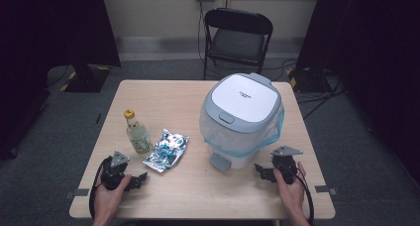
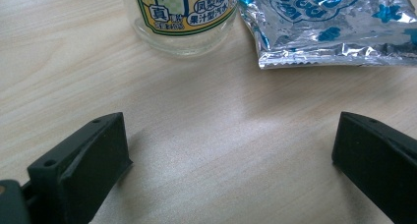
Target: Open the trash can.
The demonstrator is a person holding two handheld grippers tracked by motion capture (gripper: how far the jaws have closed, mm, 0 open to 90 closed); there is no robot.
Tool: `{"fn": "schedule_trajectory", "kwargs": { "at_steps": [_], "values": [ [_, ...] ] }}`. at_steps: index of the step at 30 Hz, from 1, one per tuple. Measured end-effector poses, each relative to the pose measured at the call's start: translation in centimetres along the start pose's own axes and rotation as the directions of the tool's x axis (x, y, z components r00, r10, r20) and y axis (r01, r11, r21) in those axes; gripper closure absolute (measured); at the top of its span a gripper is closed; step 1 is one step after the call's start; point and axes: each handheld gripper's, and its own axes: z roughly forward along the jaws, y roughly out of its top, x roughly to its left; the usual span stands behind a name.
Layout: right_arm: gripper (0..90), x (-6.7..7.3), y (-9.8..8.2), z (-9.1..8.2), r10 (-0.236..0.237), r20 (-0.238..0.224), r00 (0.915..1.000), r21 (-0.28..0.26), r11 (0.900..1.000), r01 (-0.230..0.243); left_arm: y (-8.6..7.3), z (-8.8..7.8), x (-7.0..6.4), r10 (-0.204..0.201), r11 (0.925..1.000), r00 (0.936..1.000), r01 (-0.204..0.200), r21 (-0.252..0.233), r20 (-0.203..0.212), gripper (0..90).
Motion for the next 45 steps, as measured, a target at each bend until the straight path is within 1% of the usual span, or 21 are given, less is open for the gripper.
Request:
{"fn": "schedule_trajectory", "kwargs": {
  "at_steps": [8,9,11,15,16,19,22,24,25,27,31,33,35,36,37,38,40,41,42,43,45],
  "values": [
    [12.9,0.0,0.0,0.0,0.002,0.003,1.0,-0.001,1.0,-0.002,0.0,-0.1,-0.1,-0.002,1.0,1.0,0.002,-0.003,-0.01,0.4],
    [12.8,0.2,-0.1,-0.1,0.011,0.015,0.9998,0.001,1.0,-0.011,-0.1,-0.2,-0.1,-0.002,1.0,0.9999,0.002,-0.004,-0.011,1.5],
    [12.9,0.4,-0.3,-0.3,0.042,0.047,0.998,0.001,0.999,-0.042,-0.2,-0.3,-0.1,-0.011,0.9998,0.9998,0.011,-0.015,-0.017,4.7],
    [12.8,0.6,-0.2,-0.3,0.056,0.067,0.9962,-0.002,0.998,-0.056,-0.5,-0.7,0.3,-0.046,0.9979,0.9984,0.045,-0.046,-0.032,16.8],
    [12.9,0.7,-0.3,-0.3,0.061,0.069,0.9958,-0.001,0.998,-0.061,-0.5,-0.8,0.4,-0.069,0.9964,0.9975,0.068,-0.051,-0.018,16.4],
    [12.9,0.8,-0.3,-0.3,0.065,0.076,0.995,-0.002,0.998,-0.065,-0.6,-1.4,0.4,-0.081,0.9951,0.9964,0.08,-0.058,-0.025,16.2],
    [13.5,0.8,-0.3,-0.3,0.073,0.079,0.9942,-0.002,0.997,-0.073,-0.3,-2.3,0.1,-0.085,0.9926,0.9964,0.084,-0.087,-0.009,16.8],
    [14.0,0.9,-0.2,-0.3,0.074,0.079,0.9941,-0.003,0.997,-0.074,0.3,-2.9,-0.5,-0.063,0.9902,0.9974,0.059,-0.127,-0.035,16.4],
    [14.1,0.9,-0.1,-0.3,0.077,0.074,0.9943,-0.003,0.997,-0.077,0.7,-3.2,-0.9,-0.053,0.9885,0.998,0.047,-0.144,-0.035,16.4],
    [14.5,1.0,0.0,-0.4,0.078,0.062,0.995,-0.001,0.997,-0.078,1.4,-3.6,-1.7,-0.052,0.9822,0.9987,0.051,-0.181,0.001,16.4],
    [14.7,1.5,0.4,-0.8,0.077,0.055,0.9955,-0.013,0.997,-0.077,2.8,-3.4,-3.5,0.006,0.9793,0.9974,0.009,-0.202,0.071,18.1],
    [15.7,1.6,0.6,-1.0,0.089,0.056,0.9945,-0.03,0.996,-0.087,3.4,-2.9,-4.4,0.025,0.9781,0.9938,-0.002,-0.208,0.108,18.1],
    [16.9,1.5,0.9,-1.2,0.101,0.054,0.9934,-0.036,0.994,-0.1,4.1,-2.3,-5.2,0.038,0.9781,0.991,-0.011,-0.208,0.129,19.1],
    [16.9,1.5,1.0,-1.3,0.099,0.06,0.9932,-0.041,0.994,-0.097,4.6,-1.9,-5.9,0.04,0.9789,0.9887,-0.01,-0.204,0.145,19.6],
    [16.9,1.6,1.2,-1.4,0.096,0.062,0.9934,-0.045,0.995,-0.094,5.2,-1.6,-6.5,0.051,0.9825,0.9876,-0.023,-0.185,0.149,20.8],
    [16.9,1.6,1.2,-1.4,0.09,0.065,0.9938,-0.045,0.995,-0.088,5.6,-1.3,-7.0,0.054,0.983,0.9868,-0.026,-0.182,0.152,22.6],
    [16.8,1.8,1.3,-1.4,0.085,0.068,0.9941,-0.043,0.996,-0.082,6.8,-0.8,-8.2,0.063,0.9808,0.9785,-0.024,-0.194,0.196,22.9],
    [16.8,1.8,1.3,-1.4,0.086,0.069,0.9939,-0.044,0.996,-0.083,7.4,-0.4,-8.7,0.077,0.9804,0.9772,-0.038,-0.193,0.198,23.4],
    [16.8,1.8,1.4,-1.4,0.087,0.072,0.9937,-0.047,0.995,-0.083,8.2,-0.1,-9.0,0.111,0.9771,0.978,-0.075,-0.199,0.177,23.5],
    [16.8,1.8,1.5,-1.5,0.082,0.075,0.9938,-0.048,0.996,-0.079,8.8,0.2,-9.3,0.124,0.9737,0.9772,-0.086,-0.211,0.172,23.3],
    [16.7,1.6,1.7,-1.6,0.081,0.075,0.9939,-0.054,0.996,-0.077,9.7,0.8,-9.5,0.138,0.969,0.9722,-0.093,-0.229,0.189,23.2]
  ]
}}
